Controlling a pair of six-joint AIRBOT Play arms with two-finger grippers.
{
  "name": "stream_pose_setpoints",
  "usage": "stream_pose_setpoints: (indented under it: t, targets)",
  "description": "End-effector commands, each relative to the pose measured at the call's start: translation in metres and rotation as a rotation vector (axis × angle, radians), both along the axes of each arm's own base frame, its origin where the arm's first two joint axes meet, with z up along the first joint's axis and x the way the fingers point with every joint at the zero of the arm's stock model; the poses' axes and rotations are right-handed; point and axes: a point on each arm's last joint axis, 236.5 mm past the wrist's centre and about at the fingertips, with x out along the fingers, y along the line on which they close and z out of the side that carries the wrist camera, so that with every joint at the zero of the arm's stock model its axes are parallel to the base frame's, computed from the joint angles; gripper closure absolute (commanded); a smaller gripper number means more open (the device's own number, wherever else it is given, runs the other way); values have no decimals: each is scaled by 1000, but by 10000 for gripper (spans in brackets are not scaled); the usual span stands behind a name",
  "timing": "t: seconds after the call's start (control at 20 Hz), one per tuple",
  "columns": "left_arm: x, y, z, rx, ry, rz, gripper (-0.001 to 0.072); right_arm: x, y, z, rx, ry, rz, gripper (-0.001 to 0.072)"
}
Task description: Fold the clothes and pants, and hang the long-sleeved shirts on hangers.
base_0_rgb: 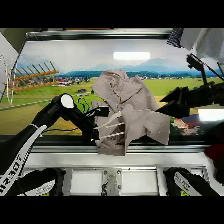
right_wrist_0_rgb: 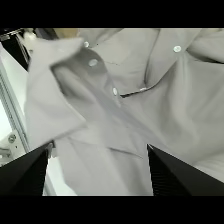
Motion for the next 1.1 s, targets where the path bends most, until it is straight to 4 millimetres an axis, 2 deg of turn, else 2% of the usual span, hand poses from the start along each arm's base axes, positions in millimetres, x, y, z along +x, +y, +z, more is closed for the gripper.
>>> stream_pose_setpoints:
  t: [0.0, 0.1, 0.2, 0.55, 0.7, 0.85, 1.05]
  targets:
    - [-1, 0, 1, 0, 3, -4, 693, -10, -34, -19, 159, -138, 88, 49]
    - [-4, 1, 2, 2, 15, -11, 693, -10, -40, -33, 176, -198, 143, 49]
    - [-7, 2, 2, 3, 25, -18, 693, -9, -39, -45, 206, -178, 159, 49]
    - [-5, 2, 2, 3, 17, -14, 692, -17, -24, -80, 294, -155, 258, 49]
    - [-4, 2, 2, 2, 16, -13, 692, -14, -16, -95, 291, -143, 243, 49]
    - [-4, 1, 1, 2, 15, -11, 692, -18, -2, -102, 310, -106, 287, 49]
    - [-4, 1, 1, 2, 15, -12, 693, -14, 18, -93, 385, -114, 304, 49]
